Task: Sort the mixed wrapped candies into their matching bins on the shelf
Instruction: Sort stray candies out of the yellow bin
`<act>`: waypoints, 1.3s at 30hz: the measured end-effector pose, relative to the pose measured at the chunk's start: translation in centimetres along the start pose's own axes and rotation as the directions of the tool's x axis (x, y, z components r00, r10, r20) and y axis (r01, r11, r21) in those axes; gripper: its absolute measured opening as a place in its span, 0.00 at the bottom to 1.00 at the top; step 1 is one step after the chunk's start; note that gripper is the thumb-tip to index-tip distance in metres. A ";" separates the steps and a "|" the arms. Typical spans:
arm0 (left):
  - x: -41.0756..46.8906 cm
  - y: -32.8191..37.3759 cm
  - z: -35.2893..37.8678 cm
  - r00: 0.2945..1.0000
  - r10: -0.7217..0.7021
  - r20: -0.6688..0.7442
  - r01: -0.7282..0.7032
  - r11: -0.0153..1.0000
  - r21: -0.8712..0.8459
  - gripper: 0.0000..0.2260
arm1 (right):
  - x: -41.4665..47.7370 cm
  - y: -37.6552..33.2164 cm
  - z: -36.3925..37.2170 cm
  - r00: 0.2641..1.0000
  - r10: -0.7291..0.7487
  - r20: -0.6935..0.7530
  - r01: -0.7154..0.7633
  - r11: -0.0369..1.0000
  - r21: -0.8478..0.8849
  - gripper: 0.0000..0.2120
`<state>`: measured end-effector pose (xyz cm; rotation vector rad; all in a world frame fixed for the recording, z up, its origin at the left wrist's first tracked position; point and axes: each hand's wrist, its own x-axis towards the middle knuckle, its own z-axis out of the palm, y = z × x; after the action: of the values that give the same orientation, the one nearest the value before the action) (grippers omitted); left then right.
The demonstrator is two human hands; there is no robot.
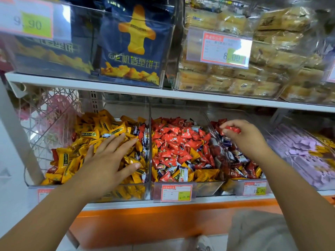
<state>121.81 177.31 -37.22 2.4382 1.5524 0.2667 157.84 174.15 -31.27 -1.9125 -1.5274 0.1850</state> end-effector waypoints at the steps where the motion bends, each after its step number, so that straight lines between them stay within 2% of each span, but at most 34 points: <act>1: -0.1 -0.1 -0.1 1.000 -0.003 -0.004 0.003 1.000 0.006 0.34 | 0.0 -1.0 0.3 0.999 -0.037 0.022 0.036 0.998 0.050 0.06; 4: -0.2 -0.7 0.1 0.999 0.009 -0.041 -0.009 1.000 0.006 0.41 | -0.1 -3.3 1.8 0.972 -0.105 0.210 0.098 0.994 0.043 0.09; 5: -0.4 -0.9 0.1 0.999 0.004 -0.052 -0.004 1.000 0.010 0.44 | 0.1 -3.7 2.4 0.968 -0.117 0.223 0.113 0.993 0.029 0.10; 7: -0.8 -1.4 -0.2 0.996 -0.022 -0.085 0.024 0.999 0.024 0.45 | 0.2 -4.5 3.0 0.981 -0.121 0.153 0.113 0.992 0.055 0.12; 10: -1.8 -2.5 -0.6 0.982 -0.116 -0.150 0.122 0.992 0.028 0.41 | -0.2 -6.3 4.2 0.996 -0.090 -0.006 0.089 0.977 0.193 0.11; 13: -3.1 -3.8 -0.8 0.958 -0.233 -0.167 0.240 0.971 0.020 0.44 | -1.2 -10.3 6.9 0.964 -0.267 -0.001 0.259 0.932 0.252 0.10; 15: -4.1 -5.0 -0.7 0.954 -0.266 -0.137 0.273 0.962 0.033 0.46 | -1.4 -14.0 9.2 0.891 -0.440 0.114 0.400 0.879 0.260 0.11; 17: -4.8 -6.2 -0.6 0.966 -0.237 -0.104 0.243 0.969 0.050 0.51 | -1.1 -17.8 12.0 0.740 -0.576 0.347 0.535 0.817 0.214 0.12; 19: -5.3 -7.3 -0.6 0.977 -0.199 -0.080 0.204 0.978 0.050 0.51 | -0.4 -21.5 15.5 0.572 -0.596 0.563 0.638 0.755 0.152 0.13; 20: -5.6 -7.6 -0.6 0.980 -0.182 -0.075 0.186 0.982 0.040 0.50 | -0.1 -23.2 17.2 0.528 -0.578 0.623 0.659 0.741 0.129 0.13; 23: -6.2 -7.7 -0.7 0.988 -0.141 -0.068 0.144 0.989 0.032 0.43 | 0.8 -26.8 21.8 0.481 -0.538 0.692 0.678 0.729 0.094 0.15; 26: -6.9 -7.5 -1.3 0.991 -0.117 -0.058 0.121 0.990 0.069 0.39 | 0.9 -27.7 24.9 0.418 -0.440 0.795 0.671 0.739 0.057 0.21; 29: -7.4 -7.5 -1.8 0.993 -0.121 -0.016 0.121 0.991 0.057 0.29 | 0.8 -27.1 26.2 0.425 -0.449 0.786 0.622 0.776 0.106 0.19; 31: -7.6 -7.6 -1.8 0.994 -0.108 -0.017 0.109 0.993 0.046 0.28 | 1.0 -26.6 26.3 0.435 -0.498 0.750 0.588 0.788 0.182 0.12; 32: -7.7 -7.7 -1.7 0.994 -0.102 -0.027 0.103 0.993 0.051 0.29 | 1.4 -26.4 26.1 0.464 -0.519 0.718 0.555 0.802 0.222 0.08; 34: -7.9 -8.0 -1.5 0.996 -0.078 -0.052 0.082 0.995 0.062 0.34 | 2.7 -26.1 25.7 0.588 -0.513 0.626 0.456 0.849 0.267 0.12; 36: -8.1 -8.0 -1.3 0.997 -0.058 -0.055 0.063 0.995 0.081 0.37 | 4.2 -25.7 25.3 0.702 -0.449 0.553 0.349 0.893 0.283 0.09; 37: -8.1 -7.9 -1.3 0.997 -0.053 -0.055 0.058 0.994 0.091 0.38 | 4.7 -25.5 25.3 0.727 -0.398 0.559 0.281 0.916 0.286 0.07; 39: -8.1 -7.9 -1.3 0.997 -0.044 -0.063 0.051 0.992 0.111 0.37 | 5.2 -25.7 25.9 0.721 -0.362 0.591 0.261 0.932 0.252 0.13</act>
<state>111.28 173.34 -38.51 2.4952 1.6921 0.2522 125.62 191.73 -34.71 -1.4962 -2.1774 0.8401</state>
